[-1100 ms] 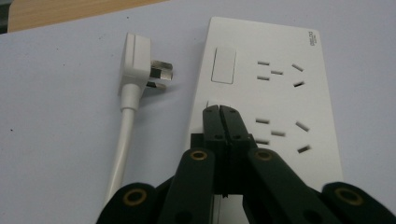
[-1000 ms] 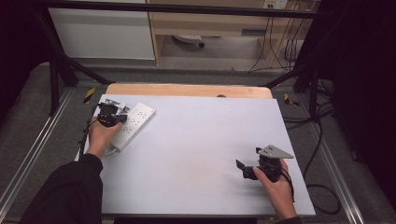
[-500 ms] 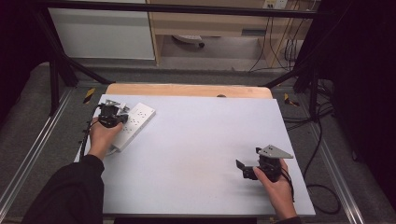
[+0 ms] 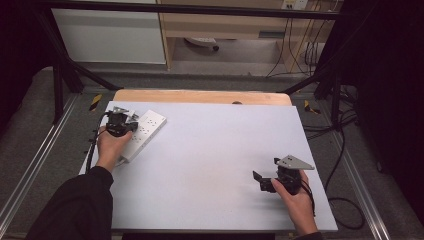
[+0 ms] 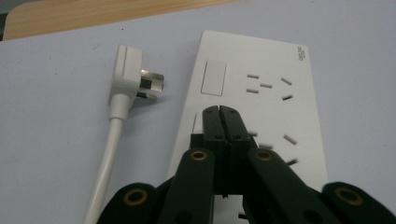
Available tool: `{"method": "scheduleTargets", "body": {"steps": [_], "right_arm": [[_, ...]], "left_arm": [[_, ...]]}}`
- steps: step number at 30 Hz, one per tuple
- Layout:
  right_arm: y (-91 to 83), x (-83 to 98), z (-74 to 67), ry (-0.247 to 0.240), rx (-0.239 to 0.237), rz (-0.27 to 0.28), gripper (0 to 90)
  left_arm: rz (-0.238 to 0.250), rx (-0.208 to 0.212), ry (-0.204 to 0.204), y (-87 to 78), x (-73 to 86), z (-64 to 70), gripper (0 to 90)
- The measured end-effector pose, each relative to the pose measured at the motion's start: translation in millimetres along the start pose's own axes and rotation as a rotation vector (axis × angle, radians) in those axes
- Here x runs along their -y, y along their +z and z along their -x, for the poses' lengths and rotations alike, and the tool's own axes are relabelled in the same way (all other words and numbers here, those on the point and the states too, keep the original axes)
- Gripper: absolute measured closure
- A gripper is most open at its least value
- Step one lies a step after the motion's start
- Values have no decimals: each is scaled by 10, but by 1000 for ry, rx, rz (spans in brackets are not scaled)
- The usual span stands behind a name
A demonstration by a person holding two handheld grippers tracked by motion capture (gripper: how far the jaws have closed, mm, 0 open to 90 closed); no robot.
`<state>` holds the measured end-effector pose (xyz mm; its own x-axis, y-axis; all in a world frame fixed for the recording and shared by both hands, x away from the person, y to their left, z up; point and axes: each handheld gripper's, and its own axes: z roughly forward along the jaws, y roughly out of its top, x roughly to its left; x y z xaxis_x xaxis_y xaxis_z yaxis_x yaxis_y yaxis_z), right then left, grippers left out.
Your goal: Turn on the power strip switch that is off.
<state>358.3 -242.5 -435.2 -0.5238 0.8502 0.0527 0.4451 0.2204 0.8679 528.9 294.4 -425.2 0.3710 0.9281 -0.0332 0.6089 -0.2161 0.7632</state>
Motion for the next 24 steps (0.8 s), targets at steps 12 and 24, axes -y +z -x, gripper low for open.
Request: {"method": "scheduleTargets", "body": {"steps": [12,24], "right_arm": [[-9,0,2,0,1,2,40],[-3,-2,-3,-7,-1,0,40]], "left_arm": [[69,3,-18,-29,-33,7,889],[126,29,-51,-83,-80,40,521]]}}
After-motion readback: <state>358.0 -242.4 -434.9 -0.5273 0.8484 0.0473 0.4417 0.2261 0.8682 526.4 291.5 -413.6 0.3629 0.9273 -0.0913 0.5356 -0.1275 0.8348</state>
